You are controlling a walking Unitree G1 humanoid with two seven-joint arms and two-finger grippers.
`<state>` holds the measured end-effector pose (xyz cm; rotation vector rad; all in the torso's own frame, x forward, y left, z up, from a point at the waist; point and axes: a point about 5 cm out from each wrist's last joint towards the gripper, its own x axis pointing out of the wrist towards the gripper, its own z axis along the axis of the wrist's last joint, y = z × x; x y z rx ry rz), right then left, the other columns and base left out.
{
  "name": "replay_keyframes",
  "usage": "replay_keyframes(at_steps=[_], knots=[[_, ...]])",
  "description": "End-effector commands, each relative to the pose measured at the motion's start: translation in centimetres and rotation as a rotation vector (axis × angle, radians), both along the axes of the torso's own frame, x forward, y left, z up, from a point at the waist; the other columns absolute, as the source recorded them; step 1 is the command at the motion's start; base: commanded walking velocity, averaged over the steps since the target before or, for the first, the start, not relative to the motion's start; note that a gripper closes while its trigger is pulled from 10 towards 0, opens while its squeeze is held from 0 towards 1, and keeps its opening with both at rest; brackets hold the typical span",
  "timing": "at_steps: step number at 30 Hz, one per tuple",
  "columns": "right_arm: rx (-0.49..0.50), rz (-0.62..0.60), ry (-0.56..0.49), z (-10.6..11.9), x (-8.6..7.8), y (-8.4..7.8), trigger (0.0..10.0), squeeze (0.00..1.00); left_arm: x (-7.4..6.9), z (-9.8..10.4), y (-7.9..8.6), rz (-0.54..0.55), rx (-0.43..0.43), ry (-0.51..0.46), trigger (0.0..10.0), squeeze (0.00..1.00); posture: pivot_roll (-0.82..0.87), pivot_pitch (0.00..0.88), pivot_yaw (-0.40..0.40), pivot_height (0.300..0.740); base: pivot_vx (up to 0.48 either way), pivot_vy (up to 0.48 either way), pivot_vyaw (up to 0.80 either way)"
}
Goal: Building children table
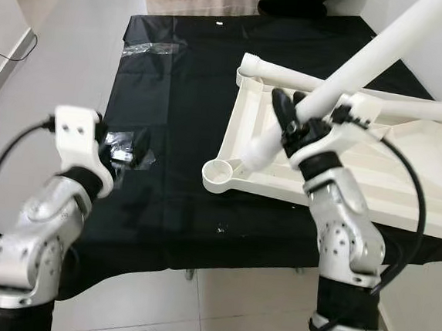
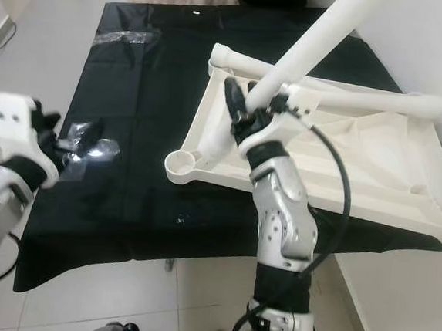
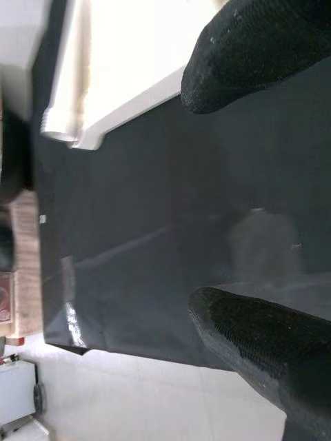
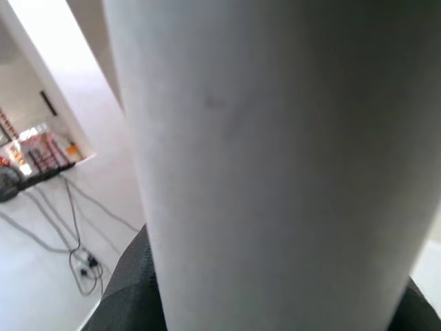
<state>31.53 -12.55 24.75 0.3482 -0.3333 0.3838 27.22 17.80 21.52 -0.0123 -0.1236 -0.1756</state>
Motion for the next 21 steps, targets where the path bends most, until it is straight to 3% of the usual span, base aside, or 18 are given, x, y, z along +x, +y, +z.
replay_keyframes(at_steps=[1,6,21], knots=[[-0.021,0.031,-0.028,0.5,-0.6,0.5,10.0,0.0,-0.5,-0.1,-0.9,-0.012,0.023,-0.018,10.0,0.0,-0.04,0.135,0.011,0.74,0.0,0.0,0.0],[-0.055,0.072,-0.04,0.0,-1.8,0.8,10.0,0.0,-0.9,-1.2,-2.4,-0.029,0.049,0.0,10.0,0.0,-0.05,0.125,0.016,0.74,0.0,0.0,0.0],[-0.129,0.052,-0.018,-1.8,-3.1,0.5,10.0,0.0,-1.5,-4.0,-3.1,0.008,0.159,0.027,10.0,0.0,-0.08,0.103,0.024,0.74,0.0,0.0,0.0]])
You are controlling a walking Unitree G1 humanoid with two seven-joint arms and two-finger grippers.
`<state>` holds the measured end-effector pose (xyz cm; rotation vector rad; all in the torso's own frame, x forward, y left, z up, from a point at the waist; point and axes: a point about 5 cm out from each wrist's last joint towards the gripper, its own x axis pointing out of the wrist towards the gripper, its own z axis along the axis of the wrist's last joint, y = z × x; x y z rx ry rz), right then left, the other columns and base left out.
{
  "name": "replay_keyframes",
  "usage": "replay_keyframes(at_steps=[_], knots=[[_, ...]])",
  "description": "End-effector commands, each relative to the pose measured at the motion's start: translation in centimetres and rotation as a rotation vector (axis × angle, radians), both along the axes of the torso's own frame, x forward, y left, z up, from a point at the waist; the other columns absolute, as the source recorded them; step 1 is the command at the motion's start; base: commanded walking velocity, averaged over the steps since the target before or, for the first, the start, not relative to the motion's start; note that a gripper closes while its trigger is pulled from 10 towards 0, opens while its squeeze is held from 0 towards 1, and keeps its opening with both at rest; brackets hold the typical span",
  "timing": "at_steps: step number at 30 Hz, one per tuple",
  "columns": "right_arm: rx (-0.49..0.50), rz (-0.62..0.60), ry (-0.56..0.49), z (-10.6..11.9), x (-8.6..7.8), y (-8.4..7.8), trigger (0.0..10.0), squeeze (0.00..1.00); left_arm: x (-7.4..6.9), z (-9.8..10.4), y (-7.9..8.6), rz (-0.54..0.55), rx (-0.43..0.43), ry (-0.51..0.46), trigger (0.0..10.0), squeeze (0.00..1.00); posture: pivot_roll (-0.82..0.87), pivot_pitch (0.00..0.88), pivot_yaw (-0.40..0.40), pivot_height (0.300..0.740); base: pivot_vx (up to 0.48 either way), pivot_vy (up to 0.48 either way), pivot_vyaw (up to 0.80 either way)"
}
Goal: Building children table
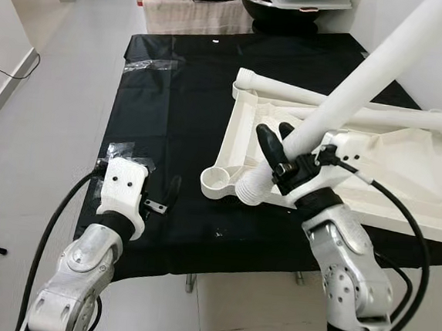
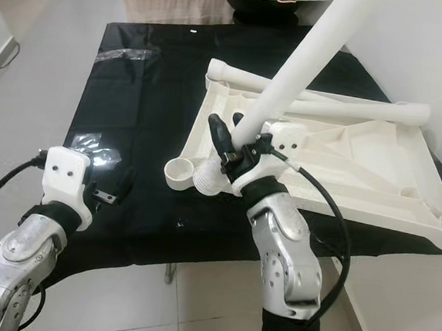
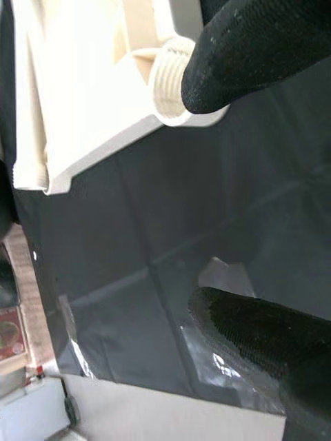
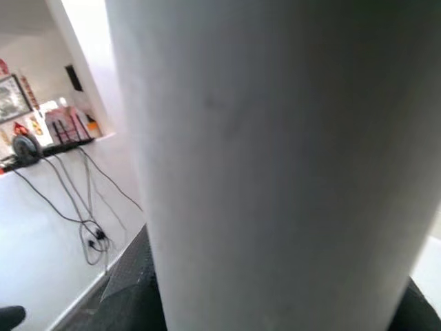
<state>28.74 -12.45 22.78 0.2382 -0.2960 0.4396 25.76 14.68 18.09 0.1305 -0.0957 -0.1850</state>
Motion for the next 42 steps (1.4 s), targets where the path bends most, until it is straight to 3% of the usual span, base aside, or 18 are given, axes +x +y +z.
replay_keyframes(at_steps=[1,7,17,20,22,24,28,33,35,38,40,42], knots=[[-0.015,0.01,-0.017,-0.1,-0.3,0.4,10.0,0.0,0.0,-0.6,0.0,0.014,0.02,0.01,10.0,0.0,-0.08,0.1,0.024,0.74,0.0,0.0,0.0],[-0.031,0.007,-0.018,-0.3,-0.3,0.7,10.0,0.0,0.3,-0.7,0.0,0.021,0.031,0.001,10.0,0.0,-0.08,0.093,0.028,0.74,0.0,0.0,0.0],[-0.1,-0.054,-0.031,0.0,0.9,1.4,10.0,0.0,1.3,0.1,-2.1,-0.023,-0.129,-0.001,10.0,0.0,-0.08,0.077,0.022,0.74,0.0,0.0,0.0],[-0.125,-0.09,-0.021,-0.1,1.2,1.3,10.0,0.0,1.6,0.3,-2.4,-0.034,-0.114,-0.014,10.0,0.0,-0.07,0.069,0.019,0.74,0.0,0.0,0.0],[-0.147,-0.13,-0.01,-0.4,1.5,0.7,10.0,0.0,2.1,0.5,-1.9,-0.018,-0.088,-0.028,10.0,0.0,-0.07,0.065,0.02,0.74,0.0,0.0,0.0],[-0.168,-0.172,-0.005,-0.6,1.6,-0.6,10.0,0.0,2.6,0.7,-0.3,0.048,-0.061,-0.042,10.0,0.0,-0.06,0.059,0.022,0.74,0.0,0.0,0.0],[-0.183,-0.204,0.007,-1.0,1.5,-1.7,10.0,0.0,2.7,0.7,1.5,0.122,-0.03,-0.056,10.0,0.0,-0.05,0.059,0.015,0.74,0.0,0.0,0.0],[-0.186,-0.21,0.006,-0.9,1.7,-1.6,10.0,0.0,2.4,0.4,2.2,0.167,-0.01,-0.054,10.0,0.0,-0.04,0.061,0.007,0.74,0.0,0.0,0.0],[-0.178,-0.204,-0.003,-0.5,2.0,-1.1,10.0,0.0,2.3,0.4,2.1,0.173,-0.003,-0.058,10.0,0.0,-0.04,0.062,0.003,0.74,0.0,0.0,0.0],[-0.021,-0.162,0.041,0.2,2.5,-0.4,10.0,0.0,2.2,0.2,1.5,0.157,0.034,-0.069,10.0,0.0,-0.04,0.065,-0.001,0.74,0.0,0.0,0.0],[-0.021,-0.162,0.041,0.2,2.5,-0.4,10.0,0.0,2.2,0.2,1.5,0.157,0.034,-0.069,10.0,0.0,-0.04,0.065,-0.001,0.74,0.0,0.0,0.0],[0.075,-0.134,0.074,0.2,2.5,-0.5,10.0,0.0,1.9,-0.2,1.2,0.146,0.038,-0.064,10.0,0.0,-0.04,0.069,-0.002,0.74,0.0,0.0,0.0]])
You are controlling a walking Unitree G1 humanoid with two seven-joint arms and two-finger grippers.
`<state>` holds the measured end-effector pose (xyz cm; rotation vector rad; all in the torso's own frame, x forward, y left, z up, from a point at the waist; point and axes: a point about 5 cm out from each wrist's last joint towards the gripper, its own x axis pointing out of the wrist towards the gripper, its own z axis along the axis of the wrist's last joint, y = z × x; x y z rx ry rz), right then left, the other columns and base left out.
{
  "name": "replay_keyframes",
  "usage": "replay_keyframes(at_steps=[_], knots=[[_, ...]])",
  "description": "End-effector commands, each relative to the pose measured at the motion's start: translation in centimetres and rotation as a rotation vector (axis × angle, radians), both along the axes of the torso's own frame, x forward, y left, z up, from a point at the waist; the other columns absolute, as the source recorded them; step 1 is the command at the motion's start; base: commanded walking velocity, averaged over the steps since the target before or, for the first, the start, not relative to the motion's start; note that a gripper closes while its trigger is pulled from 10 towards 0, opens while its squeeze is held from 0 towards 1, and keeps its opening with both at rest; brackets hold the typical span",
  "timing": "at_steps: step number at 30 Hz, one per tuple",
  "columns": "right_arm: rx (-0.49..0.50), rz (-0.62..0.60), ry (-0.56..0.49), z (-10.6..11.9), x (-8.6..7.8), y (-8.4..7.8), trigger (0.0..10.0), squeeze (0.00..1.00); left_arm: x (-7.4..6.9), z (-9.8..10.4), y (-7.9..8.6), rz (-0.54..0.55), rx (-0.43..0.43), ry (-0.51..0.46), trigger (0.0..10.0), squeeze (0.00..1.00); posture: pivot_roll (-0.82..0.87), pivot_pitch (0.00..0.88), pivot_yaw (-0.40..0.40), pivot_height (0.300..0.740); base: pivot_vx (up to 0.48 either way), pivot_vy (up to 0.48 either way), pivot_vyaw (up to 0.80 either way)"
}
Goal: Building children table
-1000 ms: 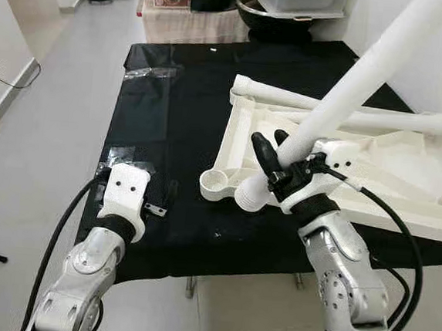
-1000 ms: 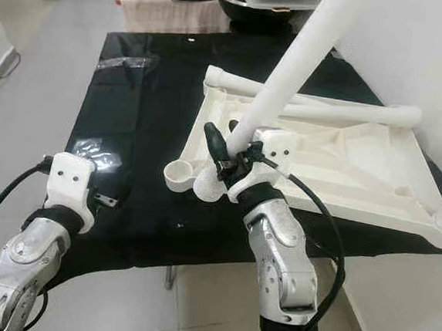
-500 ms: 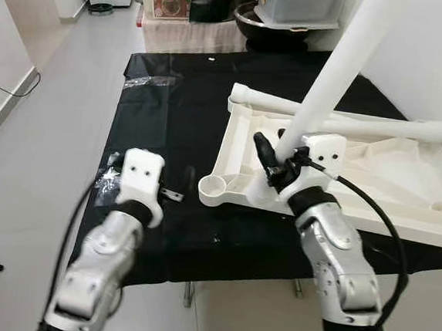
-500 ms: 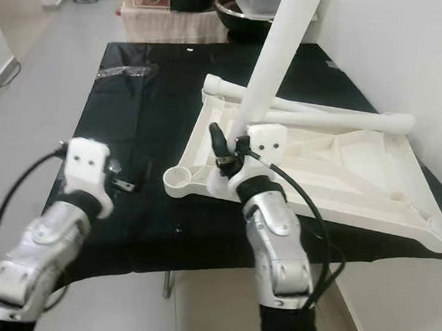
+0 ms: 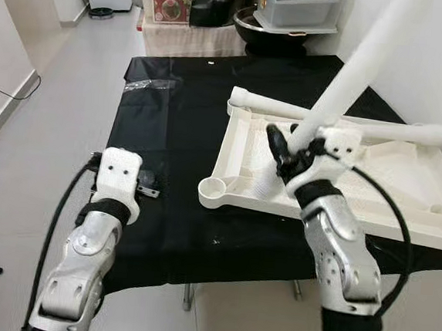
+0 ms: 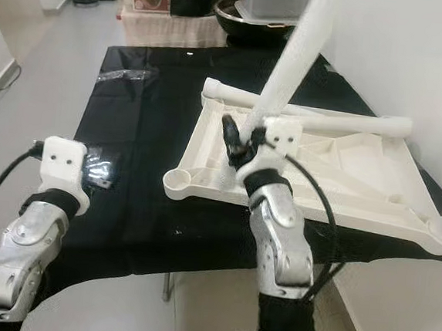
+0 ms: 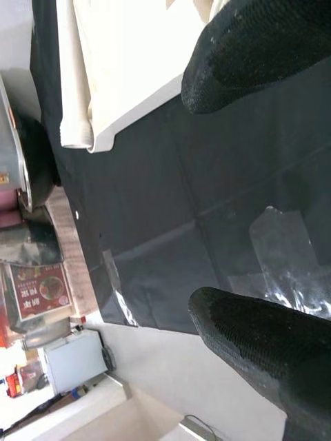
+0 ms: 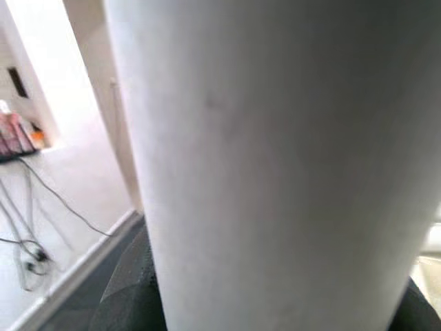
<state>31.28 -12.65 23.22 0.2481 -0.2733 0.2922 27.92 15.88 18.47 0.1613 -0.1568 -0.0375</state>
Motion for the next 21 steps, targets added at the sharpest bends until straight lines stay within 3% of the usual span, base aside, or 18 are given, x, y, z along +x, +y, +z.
replay_keyframes(at_steps=[1,6,12,16,21], knots=[[0.076,0.021,0.035,-0.6,-0.4,-0.5,10.0,0.0,-0.6,-0.8,-0.2,-0.008,0.015,0.016,10.0,0.0,-0.04,0.072,0.001,0.74,0.0,0.0,0.0],[0.069,0.046,0.055,-2.3,-1.7,-0.8,10.0,0.0,-1.6,-1.4,-0.7,-0.031,-0.007,0.022,10.0,0.0,-0.04,0.079,0.006,0.74,0.0,0.0,0.0],[0.107,0.124,0.121,-4.6,-4.5,-0.7,10.0,0.0,-3.8,-2.1,-1.8,-0.084,-0.007,0.037,10.0,0.0,-0.03,0.088,0.012,0.74,0.0,0.0,0.0],[0.112,0.201,0.148,-5.2,-5.9,-0.8,10.0,0.0,-4.4,-3.1,-1.7,-0.079,-0.01,0.105,10.0,0.0,-0.04,0.081,0.012,0.74,0.0,0.0,0.0],[0.086,0.198,0.17,-5.9,-6.0,-1.1,10.0,0.0,-4.4,-3.7,-1.3,-0.056,-0.011,0.137,10.0,0.0,-0.04,0.077,0.013,0.74,-0.049,0.0,0.0]])
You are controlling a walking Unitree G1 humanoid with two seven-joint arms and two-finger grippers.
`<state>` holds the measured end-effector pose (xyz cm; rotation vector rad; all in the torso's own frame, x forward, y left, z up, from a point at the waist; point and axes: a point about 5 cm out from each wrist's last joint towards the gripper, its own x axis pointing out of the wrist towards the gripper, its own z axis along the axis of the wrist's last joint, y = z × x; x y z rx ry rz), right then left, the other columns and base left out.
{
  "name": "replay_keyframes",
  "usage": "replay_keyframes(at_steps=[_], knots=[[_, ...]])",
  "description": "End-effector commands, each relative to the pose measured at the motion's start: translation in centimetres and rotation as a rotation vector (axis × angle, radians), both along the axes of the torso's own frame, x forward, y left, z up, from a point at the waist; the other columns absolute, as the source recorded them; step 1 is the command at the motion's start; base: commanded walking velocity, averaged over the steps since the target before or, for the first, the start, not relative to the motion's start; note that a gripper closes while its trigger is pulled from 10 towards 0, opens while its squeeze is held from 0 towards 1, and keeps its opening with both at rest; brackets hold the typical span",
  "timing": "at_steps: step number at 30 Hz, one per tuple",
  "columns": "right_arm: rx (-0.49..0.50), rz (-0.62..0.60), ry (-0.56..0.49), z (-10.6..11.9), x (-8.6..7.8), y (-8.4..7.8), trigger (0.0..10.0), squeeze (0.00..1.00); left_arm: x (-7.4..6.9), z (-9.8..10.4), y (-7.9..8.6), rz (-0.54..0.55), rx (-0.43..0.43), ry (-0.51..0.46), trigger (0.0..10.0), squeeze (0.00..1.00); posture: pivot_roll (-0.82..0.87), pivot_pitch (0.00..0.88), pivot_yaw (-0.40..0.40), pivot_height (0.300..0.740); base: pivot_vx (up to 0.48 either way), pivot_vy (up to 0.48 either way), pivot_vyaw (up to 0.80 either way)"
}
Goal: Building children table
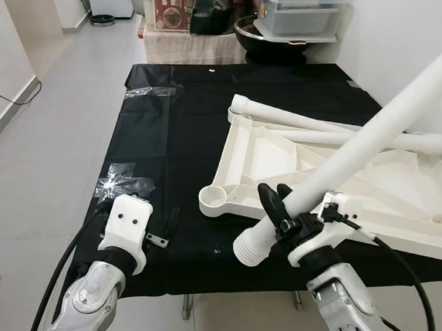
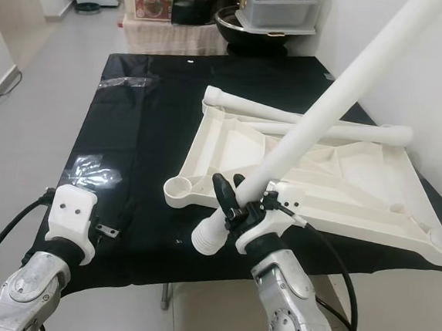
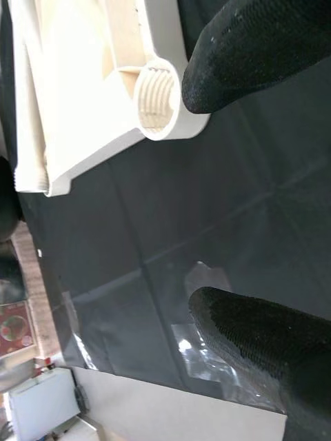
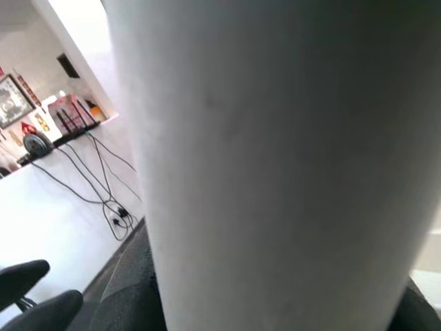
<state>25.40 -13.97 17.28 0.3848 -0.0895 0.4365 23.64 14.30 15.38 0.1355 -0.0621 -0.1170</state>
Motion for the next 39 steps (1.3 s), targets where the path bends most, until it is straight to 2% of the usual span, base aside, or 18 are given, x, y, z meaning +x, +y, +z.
replay_keyframes(at_steps=[1,13,29,31,34,39], knots=[[-0.007,0.011,-0.002,-0.2,-0.1,0.2,10.0,0.0,-0.1,-0.7,0.3,0.02,0.012,0.035,10.0,0.0,-0.04,0.076,0.013,0.74,-0.247,0.0,0.0],[-0.097,-0.112,0.063,-2.2,1.1,-0.6,10.0,0.0,-0.2,-1.5,0.9,0.055,0.036,0.067,10.0,0.0,-0.03,0.074,0.009,0.74,-0.285,0.0,0.0],[-0.116,-0.126,0.084,-3.0,1.4,-0.5,10.0,0.0,-0.1,-2.2,1.3,0.062,0.022,0.104,10.0,0.0,-0.03,0.073,0.016,0.74,-0.298,0.0,0.0],[-0.125,-0.137,0.087,-3.1,1.4,-0.6,10.0,0.0,-0.1,-2.3,1.5,0.059,0.011,0.114,10.0,0.0,-0.03,0.074,0.017,0.74,0.0,0.0,0.0],[-0.156,-0.162,0.095,-3.3,1.6,-0.7,10.0,0.0,-0.3,-3.1,1.5,0.016,-0.069,0.152,10.0,0.0,-0.03,0.072,0.016,0.74,0.0,0.0,0.0],[-0.17,-0.164,0.096,-3.4,1.6,-0.6,10.0,0.0,-0.4,-3.3,1.4,0.002,-0.087,0.17,10.0,0.0,-0.04,0.072,0.012,0.74,0.0,-0.096,0.0]])
